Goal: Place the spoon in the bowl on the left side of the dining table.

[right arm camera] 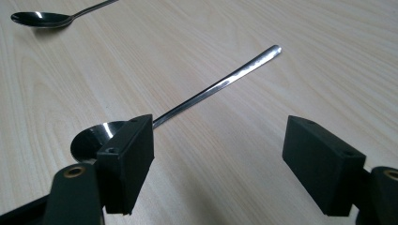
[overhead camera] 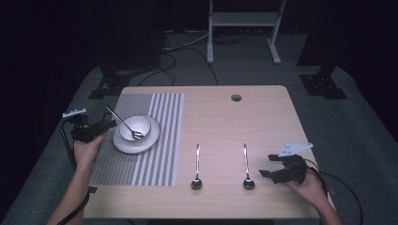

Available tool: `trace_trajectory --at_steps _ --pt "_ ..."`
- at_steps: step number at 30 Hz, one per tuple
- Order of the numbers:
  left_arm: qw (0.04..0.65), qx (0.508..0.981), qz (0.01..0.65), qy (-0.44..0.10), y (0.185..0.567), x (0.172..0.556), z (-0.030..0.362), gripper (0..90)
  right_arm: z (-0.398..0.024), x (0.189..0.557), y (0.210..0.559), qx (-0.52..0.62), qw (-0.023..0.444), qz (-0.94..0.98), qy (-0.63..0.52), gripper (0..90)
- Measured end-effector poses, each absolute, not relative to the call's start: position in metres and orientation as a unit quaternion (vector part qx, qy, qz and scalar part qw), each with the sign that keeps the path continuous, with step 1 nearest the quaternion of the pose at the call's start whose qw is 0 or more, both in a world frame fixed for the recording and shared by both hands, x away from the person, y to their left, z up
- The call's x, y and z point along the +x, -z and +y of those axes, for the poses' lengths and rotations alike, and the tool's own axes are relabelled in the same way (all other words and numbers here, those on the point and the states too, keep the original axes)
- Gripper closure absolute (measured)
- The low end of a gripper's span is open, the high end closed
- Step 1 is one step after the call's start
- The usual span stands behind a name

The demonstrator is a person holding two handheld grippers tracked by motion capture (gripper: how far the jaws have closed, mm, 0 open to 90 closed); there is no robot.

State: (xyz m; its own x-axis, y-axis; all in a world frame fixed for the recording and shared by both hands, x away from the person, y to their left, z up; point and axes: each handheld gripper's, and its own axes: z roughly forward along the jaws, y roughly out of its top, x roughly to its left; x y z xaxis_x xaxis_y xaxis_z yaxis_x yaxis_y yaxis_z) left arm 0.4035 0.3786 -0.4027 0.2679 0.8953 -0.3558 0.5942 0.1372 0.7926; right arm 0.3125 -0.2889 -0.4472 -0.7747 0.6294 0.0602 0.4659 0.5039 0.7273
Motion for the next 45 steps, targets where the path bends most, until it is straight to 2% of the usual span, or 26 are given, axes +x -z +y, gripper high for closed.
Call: trace_trajectory --at_steps 18,34,45 --pt "0.466 0.659 0.569 -0.159 0.406 0.386 0.363 20.2 -0.293 0.311 0.446 0.323 0.111 0.859 -0.383 23.9" --pt "0.456 0.685 0.545 -0.161 0.406 0.373 0.346 14.7 -0.294 0.312 0.446 0.326 0.111 0.858 -0.382 23.7" --pt "0.455 0.712 0.509 -0.163 0.403 0.363 0.319 10.1 -0.295 0.311 0.447 0.327 0.114 0.857 -0.381 23.5"
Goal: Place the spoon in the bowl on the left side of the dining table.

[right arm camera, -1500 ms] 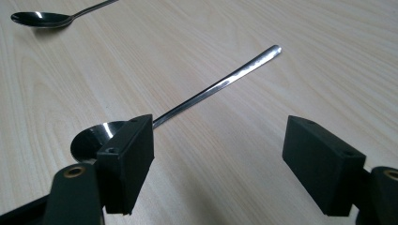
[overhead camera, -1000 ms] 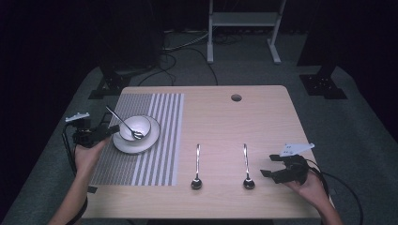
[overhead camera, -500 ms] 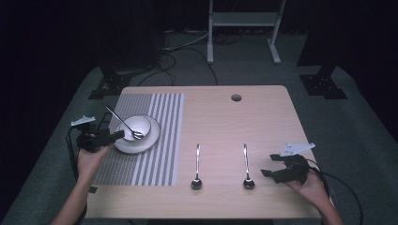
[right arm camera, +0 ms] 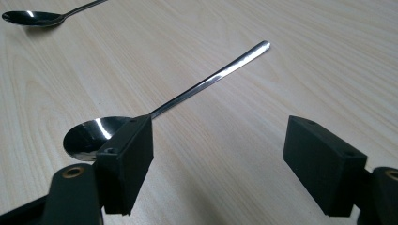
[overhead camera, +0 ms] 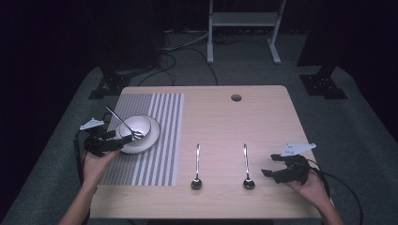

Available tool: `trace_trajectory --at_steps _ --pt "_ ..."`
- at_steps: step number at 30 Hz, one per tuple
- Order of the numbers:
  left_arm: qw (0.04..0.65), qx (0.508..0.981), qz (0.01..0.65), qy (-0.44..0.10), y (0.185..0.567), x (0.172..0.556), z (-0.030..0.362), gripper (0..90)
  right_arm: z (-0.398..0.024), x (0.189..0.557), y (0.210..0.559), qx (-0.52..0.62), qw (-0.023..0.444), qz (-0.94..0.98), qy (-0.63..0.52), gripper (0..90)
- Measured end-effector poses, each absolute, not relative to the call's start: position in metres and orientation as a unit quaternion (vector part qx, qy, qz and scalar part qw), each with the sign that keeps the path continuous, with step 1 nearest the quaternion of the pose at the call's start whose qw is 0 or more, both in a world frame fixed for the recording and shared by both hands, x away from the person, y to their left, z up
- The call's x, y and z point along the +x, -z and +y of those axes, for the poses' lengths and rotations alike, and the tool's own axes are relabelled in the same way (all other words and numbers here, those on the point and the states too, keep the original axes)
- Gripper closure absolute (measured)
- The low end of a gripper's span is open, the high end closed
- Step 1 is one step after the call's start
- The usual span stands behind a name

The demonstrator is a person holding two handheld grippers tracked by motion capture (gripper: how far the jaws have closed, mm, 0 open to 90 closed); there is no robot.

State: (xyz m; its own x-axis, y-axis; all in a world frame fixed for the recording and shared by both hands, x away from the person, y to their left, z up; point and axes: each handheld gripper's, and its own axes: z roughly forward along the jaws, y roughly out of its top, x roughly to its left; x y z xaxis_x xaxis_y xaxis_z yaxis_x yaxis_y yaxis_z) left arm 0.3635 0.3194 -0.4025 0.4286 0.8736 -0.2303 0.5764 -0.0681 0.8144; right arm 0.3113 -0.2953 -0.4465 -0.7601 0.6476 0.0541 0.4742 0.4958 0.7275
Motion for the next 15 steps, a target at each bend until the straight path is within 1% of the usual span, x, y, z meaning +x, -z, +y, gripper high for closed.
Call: trace_trajectory --at_steps 15 --pt "0.45 0.741 0.472 -0.159 0.403 0.36 0.286 10.1 -0.296 0.311 0.448 0.33 0.116 0.856 -0.382 23.3"
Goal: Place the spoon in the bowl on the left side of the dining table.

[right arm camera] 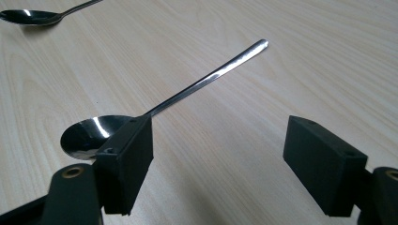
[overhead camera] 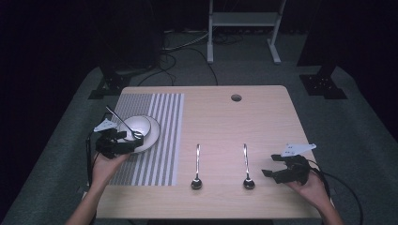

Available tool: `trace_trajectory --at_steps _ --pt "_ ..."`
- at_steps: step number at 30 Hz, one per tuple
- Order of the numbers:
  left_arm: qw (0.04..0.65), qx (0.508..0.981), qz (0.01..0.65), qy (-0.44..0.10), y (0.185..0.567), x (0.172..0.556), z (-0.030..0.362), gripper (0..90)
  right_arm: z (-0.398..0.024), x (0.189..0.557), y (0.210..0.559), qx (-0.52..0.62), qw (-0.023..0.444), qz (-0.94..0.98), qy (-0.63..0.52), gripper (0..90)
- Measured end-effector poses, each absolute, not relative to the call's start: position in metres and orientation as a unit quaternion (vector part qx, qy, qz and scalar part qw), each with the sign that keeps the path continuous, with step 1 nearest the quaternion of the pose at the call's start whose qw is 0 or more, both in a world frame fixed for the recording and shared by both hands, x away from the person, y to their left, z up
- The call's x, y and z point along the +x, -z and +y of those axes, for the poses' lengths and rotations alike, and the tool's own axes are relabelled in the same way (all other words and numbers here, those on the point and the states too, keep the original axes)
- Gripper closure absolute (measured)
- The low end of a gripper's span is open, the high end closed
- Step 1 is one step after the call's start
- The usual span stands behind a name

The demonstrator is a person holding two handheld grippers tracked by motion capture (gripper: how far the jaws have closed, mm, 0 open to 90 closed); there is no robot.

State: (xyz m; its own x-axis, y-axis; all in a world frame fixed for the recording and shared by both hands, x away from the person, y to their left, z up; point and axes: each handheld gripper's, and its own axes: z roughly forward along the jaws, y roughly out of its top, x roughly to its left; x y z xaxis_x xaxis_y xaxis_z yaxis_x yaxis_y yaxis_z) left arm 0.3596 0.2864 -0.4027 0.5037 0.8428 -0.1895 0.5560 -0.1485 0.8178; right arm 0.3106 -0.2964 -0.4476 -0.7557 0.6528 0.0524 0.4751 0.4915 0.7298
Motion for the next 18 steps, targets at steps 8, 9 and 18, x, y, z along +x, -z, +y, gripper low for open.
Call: trace_trajectory --at_steps 8,9,18 --pt "0.454 0.749 0.456 -0.158 0.402 0.358 0.272 10.0 -0.296 0.311 0.448 0.331 0.116 0.855 -0.382 23.1" --pt "0.454 0.751 0.454 -0.155 0.401 0.357 0.27 10.0 -0.296 0.311 0.448 0.332 0.116 0.855 -0.382 23.1" --pt "0.456 0.764 0.431 -0.152 0.4 0.356 0.248 9.9 -0.297 0.31 0.449 0.332 0.117 0.854 -0.383 23.1"
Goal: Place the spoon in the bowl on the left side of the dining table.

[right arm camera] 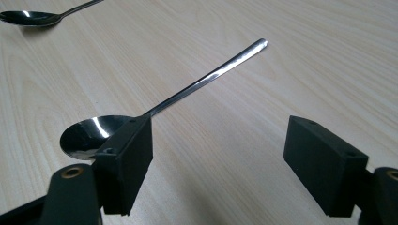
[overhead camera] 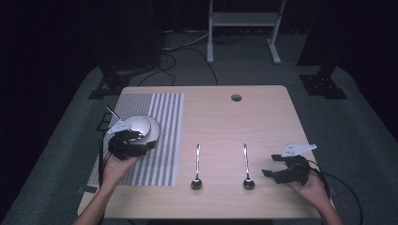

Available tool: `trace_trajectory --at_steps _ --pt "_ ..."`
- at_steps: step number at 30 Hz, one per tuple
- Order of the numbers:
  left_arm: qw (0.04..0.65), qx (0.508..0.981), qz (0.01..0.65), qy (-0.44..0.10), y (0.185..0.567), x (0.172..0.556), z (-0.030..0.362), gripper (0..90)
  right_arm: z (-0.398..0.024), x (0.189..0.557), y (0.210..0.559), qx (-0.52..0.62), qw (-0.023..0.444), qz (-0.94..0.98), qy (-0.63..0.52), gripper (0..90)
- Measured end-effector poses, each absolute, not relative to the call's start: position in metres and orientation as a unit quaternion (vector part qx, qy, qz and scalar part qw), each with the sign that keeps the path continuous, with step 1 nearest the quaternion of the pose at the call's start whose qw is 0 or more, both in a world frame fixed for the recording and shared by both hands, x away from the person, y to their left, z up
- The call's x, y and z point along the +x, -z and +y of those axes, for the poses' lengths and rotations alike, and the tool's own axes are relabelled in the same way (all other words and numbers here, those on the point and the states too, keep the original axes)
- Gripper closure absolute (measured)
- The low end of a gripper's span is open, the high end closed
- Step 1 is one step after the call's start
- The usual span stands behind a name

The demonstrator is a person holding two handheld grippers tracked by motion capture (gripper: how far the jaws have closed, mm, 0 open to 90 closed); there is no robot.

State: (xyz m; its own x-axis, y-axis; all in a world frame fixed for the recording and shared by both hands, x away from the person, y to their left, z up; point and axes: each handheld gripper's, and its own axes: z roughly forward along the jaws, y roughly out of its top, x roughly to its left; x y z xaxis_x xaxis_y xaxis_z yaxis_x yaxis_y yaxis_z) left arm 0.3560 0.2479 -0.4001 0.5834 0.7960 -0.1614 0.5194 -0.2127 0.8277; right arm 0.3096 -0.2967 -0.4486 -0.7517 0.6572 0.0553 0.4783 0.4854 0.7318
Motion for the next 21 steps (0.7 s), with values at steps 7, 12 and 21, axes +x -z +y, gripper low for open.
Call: trace_trajectory --at_steps 7,12,21 --pt "0.457 0.771 0.419 -0.145 0.402 0.356 0.233 9.9 -0.297 0.309 0.449 0.333 0.116 0.854 -0.384 23.1" --pt "0.456 0.778 0.41 -0.141 0.404 0.356 0.223 9.9 -0.297 0.309 0.448 0.333 0.117 0.853 -0.384 23.1" --pt "0.453 0.787 0.397 -0.133 0.41 0.355 0.205 9.9 -0.297 0.309 0.449 0.332 0.118 0.853 -0.384 23.1"
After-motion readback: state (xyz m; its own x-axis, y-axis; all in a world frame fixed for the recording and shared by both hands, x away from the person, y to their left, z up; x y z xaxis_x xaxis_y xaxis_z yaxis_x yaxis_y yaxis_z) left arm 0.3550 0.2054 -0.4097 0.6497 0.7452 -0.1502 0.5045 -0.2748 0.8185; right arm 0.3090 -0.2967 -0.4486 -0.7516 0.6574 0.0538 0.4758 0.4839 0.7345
